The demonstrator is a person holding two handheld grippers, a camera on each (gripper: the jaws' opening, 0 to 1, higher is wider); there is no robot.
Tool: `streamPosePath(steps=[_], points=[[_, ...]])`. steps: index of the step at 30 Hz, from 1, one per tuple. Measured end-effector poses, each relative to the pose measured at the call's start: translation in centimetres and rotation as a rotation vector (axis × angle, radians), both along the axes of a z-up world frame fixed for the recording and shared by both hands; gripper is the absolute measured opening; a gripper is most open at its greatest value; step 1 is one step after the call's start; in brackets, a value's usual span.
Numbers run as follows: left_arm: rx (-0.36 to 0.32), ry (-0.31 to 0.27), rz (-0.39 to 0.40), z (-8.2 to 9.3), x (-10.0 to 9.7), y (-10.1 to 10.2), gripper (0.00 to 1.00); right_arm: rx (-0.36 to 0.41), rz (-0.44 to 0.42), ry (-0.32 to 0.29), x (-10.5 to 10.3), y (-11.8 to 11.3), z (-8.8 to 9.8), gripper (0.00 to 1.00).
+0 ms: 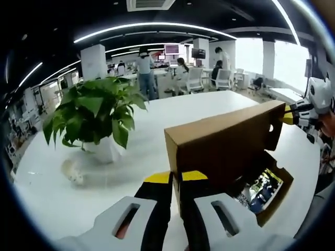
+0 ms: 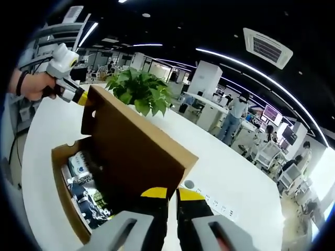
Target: Operate the shoe box by opening the lid, removing the specified soft item, and placing it in the target area until the item is outside and the box remains undamaged.
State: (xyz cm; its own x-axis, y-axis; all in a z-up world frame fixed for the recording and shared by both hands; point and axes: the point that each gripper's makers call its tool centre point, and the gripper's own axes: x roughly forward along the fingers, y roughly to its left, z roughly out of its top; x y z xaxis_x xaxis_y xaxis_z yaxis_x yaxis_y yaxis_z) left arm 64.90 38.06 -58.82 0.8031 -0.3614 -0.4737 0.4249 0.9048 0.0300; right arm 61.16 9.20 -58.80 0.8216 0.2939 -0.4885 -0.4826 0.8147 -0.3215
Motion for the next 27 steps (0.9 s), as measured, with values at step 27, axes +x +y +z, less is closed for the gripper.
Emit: streamPosePath(steps=[27], points=[[-0.018, 0.051, 0.006, -1.1, 3.3, 0.0, 0.03, -0.052, 0.013, 0.052, 3.0, 0.0, -0.7, 0.0]])
